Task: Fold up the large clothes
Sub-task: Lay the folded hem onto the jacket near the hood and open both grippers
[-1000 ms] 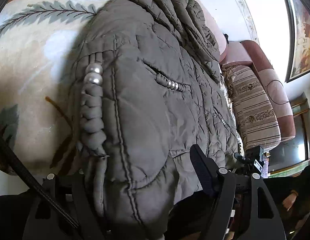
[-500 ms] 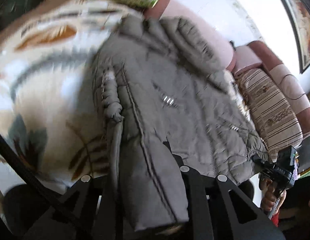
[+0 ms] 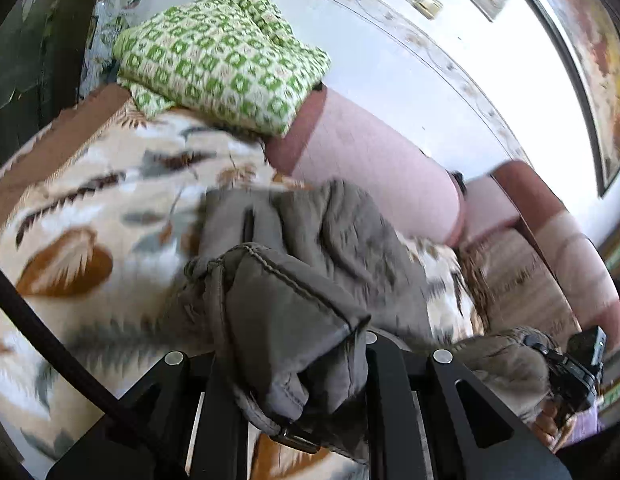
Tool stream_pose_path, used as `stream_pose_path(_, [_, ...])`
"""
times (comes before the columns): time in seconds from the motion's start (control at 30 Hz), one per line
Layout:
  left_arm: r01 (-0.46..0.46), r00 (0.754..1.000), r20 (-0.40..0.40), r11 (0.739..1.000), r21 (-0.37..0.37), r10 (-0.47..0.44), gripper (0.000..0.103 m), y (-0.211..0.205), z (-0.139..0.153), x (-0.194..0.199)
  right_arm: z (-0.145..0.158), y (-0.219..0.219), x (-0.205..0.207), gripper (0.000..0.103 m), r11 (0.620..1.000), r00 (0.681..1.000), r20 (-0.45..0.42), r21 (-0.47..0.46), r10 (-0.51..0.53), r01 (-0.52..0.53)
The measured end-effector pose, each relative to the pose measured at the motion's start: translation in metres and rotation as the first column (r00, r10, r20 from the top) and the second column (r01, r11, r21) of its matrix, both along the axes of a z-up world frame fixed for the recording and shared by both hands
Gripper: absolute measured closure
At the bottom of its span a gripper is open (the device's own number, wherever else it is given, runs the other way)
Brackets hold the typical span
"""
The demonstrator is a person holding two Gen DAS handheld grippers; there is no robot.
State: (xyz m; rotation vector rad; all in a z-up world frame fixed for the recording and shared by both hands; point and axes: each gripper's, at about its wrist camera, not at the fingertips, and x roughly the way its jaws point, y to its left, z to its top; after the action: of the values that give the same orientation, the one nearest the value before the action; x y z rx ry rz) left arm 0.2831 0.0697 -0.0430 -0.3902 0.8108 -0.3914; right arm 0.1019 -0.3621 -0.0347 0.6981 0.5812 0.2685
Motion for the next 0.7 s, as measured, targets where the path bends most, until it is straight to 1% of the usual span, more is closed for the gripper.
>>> stream_pose_path(0.1, [-0.036,0.999,0.002,0.999,0.028,0.036,0.088,-0.014,0.012,0.047,0.012,-0.014,0.044,0.087,0.999,1.000,0.009,0.029,-0.028,0.028])
stream_pose_path(0.17, [-0.064,0.998,-0.004,0.996,0.067,0.065,0.087,-0.027,0.015,0.082,0.014,-0.022,0.078,0.086,0.998,0.999,-0.003,0.033,-0.046,0.046])
stream_pose_path(0.23, [-0.091,0.996,-0.015,0.990,0.107,0.093,0.087,-0.038,0.012,0.113,0.014,-0.029,0.115,0.086,0.997,0.996,-0.027,0.008,-0.080,0.081])
stream_pose_path(0.27, [-0.107,0.993,-0.029,0.985,0.134,0.112,0.087,-0.045,0.007,0.135,0.013,-0.032,0.130,0.085,0.995,0.994,-0.041,-0.001,-0.098,0.098])
stream_pose_path(0.3, [-0.112,0.992,-0.038,0.982,0.153,0.119,0.087,-0.051,0.002,0.149,0.007,-0.037,0.150,0.085,0.993,0.991,-0.061,-0.009,-0.116,0.115])
stream_pose_path(0.4, [-0.123,0.985,-0.093,0.969,0.215,0.146,0.087,-0.070,-0.026,0.197,-0.012,-0.047,0.198,0.085,0.988,0.980,-0.126,-0.030,-0.156,0.153])
stream_pose_path(0.47, [-0.134,0.976,-0.137,0.960,0.245,0.171,0.087,-0.079,-0.051,0.226,-0.031,-0.052,0.229,0.084,0.984,0.969,-0.175,-0.051,-0.176,0.169])
stream_pose_path(0.57, [-0.148,0.964,-0.178,0.956,0.253,0.197,0.084,-0.082,-0.085,0.251,-0.057,-0.059,0.261,0.082,0.983,0.958,-0.221,-0.048,-0.186,0.180])
stream_pose_path(0.7, [-0.159,0.956,-0.204,0.957,0.243,0.211,0.082,-0.081,-0.115,0.268,-0.084,-0.066,0.289,0.078,0.984,0.953,-0.247,-0.021,-0.177,0.178])
